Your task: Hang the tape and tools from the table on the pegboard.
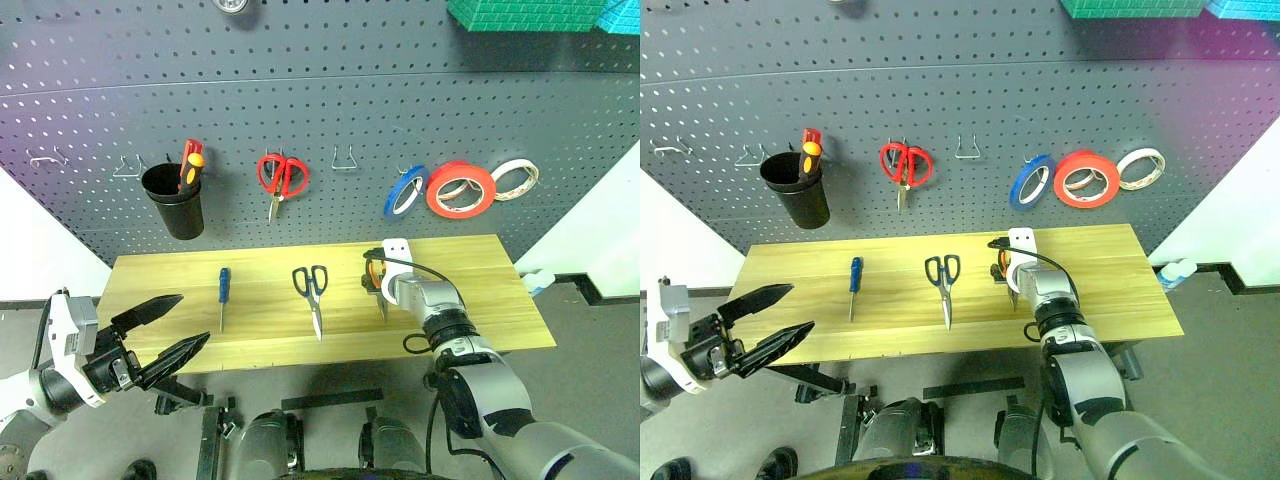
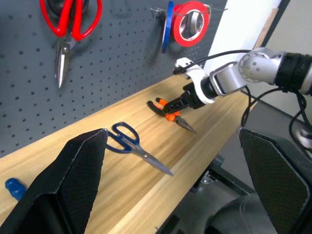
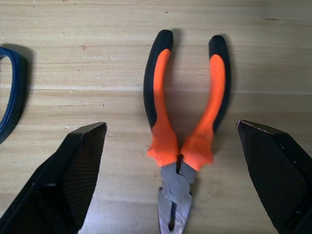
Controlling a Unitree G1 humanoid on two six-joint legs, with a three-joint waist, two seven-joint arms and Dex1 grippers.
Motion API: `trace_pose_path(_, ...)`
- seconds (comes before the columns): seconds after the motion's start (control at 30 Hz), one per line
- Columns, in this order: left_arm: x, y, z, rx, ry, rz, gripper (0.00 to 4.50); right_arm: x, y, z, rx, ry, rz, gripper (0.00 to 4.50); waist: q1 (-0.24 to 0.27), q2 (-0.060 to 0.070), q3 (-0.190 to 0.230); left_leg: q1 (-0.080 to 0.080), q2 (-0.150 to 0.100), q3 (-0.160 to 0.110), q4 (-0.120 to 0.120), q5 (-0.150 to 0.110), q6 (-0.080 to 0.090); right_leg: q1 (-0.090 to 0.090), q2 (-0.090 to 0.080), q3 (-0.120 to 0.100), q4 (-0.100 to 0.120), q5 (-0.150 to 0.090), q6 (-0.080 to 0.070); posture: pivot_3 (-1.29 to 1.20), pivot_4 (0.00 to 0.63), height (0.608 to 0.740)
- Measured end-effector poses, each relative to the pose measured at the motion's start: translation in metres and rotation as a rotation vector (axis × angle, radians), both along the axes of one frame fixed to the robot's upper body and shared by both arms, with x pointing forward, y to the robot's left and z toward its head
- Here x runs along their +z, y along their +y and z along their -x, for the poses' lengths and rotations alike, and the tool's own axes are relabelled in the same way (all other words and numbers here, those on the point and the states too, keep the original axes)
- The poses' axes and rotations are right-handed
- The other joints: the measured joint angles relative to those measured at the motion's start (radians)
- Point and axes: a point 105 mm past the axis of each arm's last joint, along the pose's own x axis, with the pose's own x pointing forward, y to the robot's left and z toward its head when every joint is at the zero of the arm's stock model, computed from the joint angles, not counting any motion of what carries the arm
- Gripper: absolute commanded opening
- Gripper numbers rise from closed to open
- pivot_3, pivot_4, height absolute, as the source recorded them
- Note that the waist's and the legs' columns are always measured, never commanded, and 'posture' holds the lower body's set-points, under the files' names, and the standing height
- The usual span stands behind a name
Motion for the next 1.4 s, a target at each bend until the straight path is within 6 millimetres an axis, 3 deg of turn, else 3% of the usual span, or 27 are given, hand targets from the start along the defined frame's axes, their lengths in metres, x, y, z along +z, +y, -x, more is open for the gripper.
trace_pose_path(0.43, 0.004, -0.004, 0.001, -0.023, 0.01, 0.008, 4.5, -0.005, -0.002, 0.003, -0.012, 0.016, 0.026, 4.47, -0.002, 0.001, 0.042, -0.002, 0.0, 0.0, -0.003, -0.001, 0.0, 0.0, -0.002, 0.0, -0.004, 0.0, 0.0, 0.15, 0.184, 0.74)
trace_pose_path(1.2, 0.004, -0.009, 0.003, -0.031, 0.032, 0.017, 4.5, 0.005, 0.004, -0.008, -0.003, -0.035, 0.025, 4.47, -0.004, -0.002, 0.052, -0.016, 0.0, 0.0, -0.006, 0.004, -0.007, -0.014, 0.0, 0.0, -0.005, 0.002, 0.003, 0.18, 0.186, 0.74)
trace_pose_path(1.3, 0.004, -0.009, 0.003, -0.03, 0.033, 0.017, 4.5, 0.005, 0.003, -0.009, -0.008, -0.042, 0.034, 3.9, -0.003, -0.004, 0.054, -0.016, 0.0, 0.0, -0.006, 0.005, -0.007, -0.015, 0.0, 0.0, -0.005, 0.002, 0.003, 0.18, 0.186, 0.74)
trace_pose_path(1.4, 0.004, -0.009, 0.004, -0.03, 0.033, 0.017, 4.5, 0.005, 0.0, -0.01, -0.012, -0.044, 0.058, 3.01, -0.003, -0.004, 0.055, -0.016, 0.0, 0.0, -0.006, 0.005, -0.007, -0.015, 0.0, 0.0, -0.005, 0.002, 0.003, 0.18, 0.188, 0.74)
